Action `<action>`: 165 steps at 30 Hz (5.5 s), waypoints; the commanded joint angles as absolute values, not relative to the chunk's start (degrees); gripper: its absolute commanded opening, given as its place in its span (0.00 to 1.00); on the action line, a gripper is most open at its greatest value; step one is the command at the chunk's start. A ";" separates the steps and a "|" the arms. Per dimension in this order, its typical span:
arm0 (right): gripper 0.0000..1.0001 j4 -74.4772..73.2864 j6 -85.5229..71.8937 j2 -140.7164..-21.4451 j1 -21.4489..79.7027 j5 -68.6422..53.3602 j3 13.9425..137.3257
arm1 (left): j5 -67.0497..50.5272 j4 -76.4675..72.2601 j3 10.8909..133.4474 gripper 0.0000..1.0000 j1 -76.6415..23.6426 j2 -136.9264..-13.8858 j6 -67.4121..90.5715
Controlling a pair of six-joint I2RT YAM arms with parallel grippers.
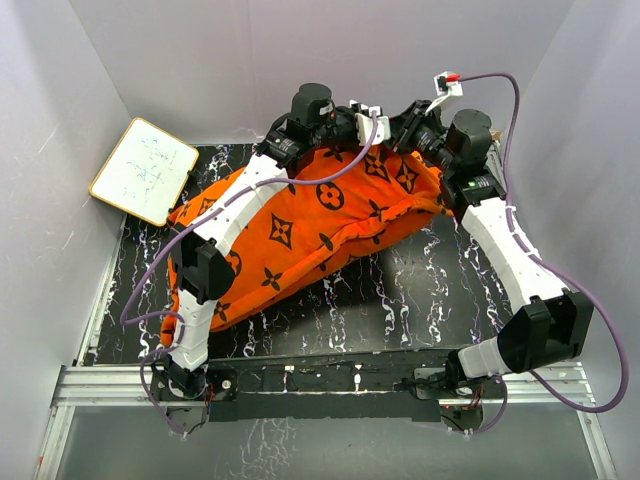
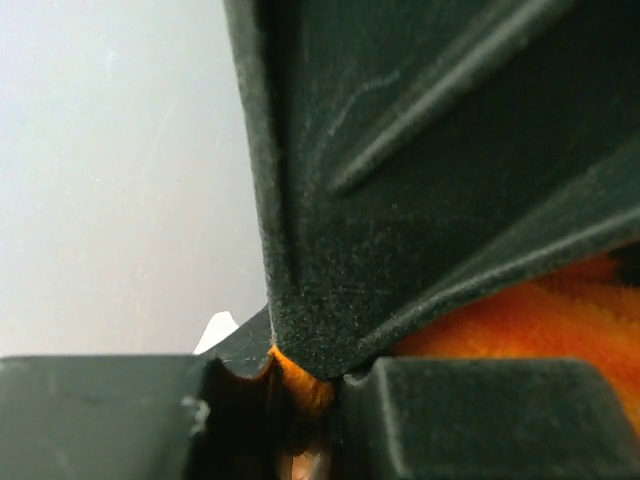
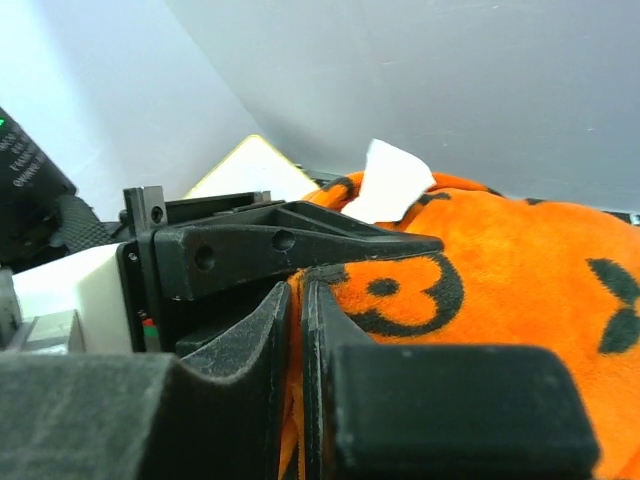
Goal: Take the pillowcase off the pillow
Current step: Remove the pillow from the pillowcase.
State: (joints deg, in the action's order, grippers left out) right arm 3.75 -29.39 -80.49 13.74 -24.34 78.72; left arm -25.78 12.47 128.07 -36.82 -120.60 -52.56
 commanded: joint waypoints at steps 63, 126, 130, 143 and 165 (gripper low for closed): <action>0.64 18.65 -23.48 -90.31 19.07 -5.54 79.47 | 7.02 -13.55 134.25 0.00 -48.77 -93.06 -64.94; 0.08 0.46 -23.52 -69.71 36.80 28.16 68.29 | 19.45 7.21 113.49 0.00 -48.60 -80.68 -40.53; 0.08 -0.20 -25.32 -69.17 34.80 28.32 64.95 | 20.29 2.15 111.96 0.00 -48.60 -78.68 -46.26; 0.08 -3.33 -27.36 -63.50 26.09 26.19 54.24 | 23.08 -8.75 115.88 0.00 -48.60 -76.01 -52.38; 0.69 0.27 -8.25 -50.76 23.76 2.03 67.49 | 8.20 22.45 124.36 0.00 -48.60 -82.78 -25.55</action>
State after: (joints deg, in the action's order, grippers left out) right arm -1.63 -15.68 -53.49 24.34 9.76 62.85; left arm 10.50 25.89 118.39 -48.86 -85.41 -31.51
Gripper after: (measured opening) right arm 0.654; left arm 0.032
